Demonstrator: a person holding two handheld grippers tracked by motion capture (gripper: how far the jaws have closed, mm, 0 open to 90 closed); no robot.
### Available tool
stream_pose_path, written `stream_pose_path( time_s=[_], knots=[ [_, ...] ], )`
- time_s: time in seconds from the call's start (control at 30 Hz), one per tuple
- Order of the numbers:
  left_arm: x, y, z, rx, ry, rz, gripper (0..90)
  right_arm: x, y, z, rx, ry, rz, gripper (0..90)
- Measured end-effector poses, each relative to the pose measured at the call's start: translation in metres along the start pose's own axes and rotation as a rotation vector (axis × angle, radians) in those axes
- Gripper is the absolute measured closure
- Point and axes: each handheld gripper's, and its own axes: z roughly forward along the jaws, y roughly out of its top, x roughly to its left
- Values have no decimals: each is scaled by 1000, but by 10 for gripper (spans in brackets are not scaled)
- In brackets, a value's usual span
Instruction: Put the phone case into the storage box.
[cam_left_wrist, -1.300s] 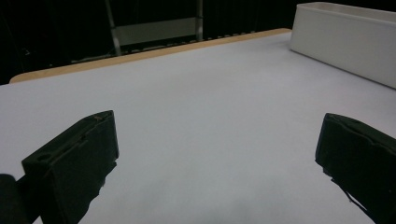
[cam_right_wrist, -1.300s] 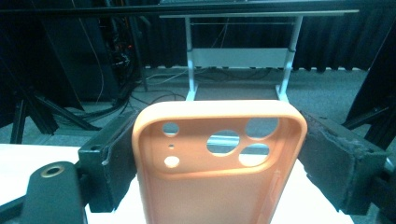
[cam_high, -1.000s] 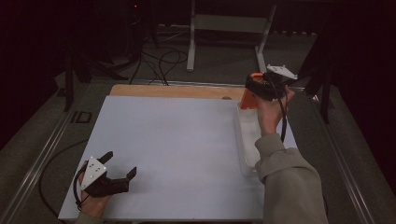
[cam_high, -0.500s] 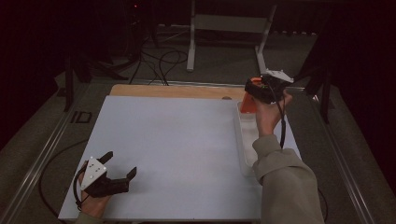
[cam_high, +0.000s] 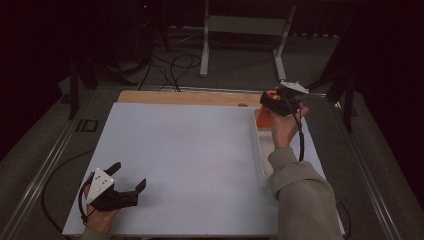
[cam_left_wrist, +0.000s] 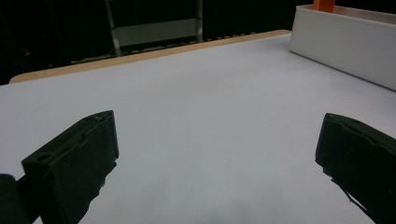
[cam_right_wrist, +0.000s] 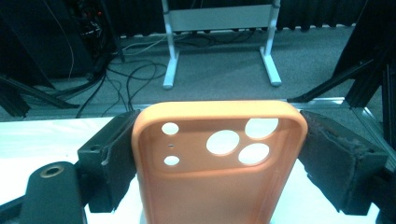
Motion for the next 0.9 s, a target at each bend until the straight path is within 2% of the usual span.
stream_pose_path(
  time_s=[0.2,0.4,0.67,0.9],
  knots=[
    [0,0,0,-3,-1,-2,2,3,-4,4,19,0,-6,166],
    [1,0,-1,-6,2,-2,2,6,-8,9,44,-22,-34,165],
    [0,0,-1,-4,1,0,2,4,-13,13,65,-18,-10,164],
    [1,0,-2,-7,2,-1,2,5,-17,18,91,-26,-21,163]
  ],
)
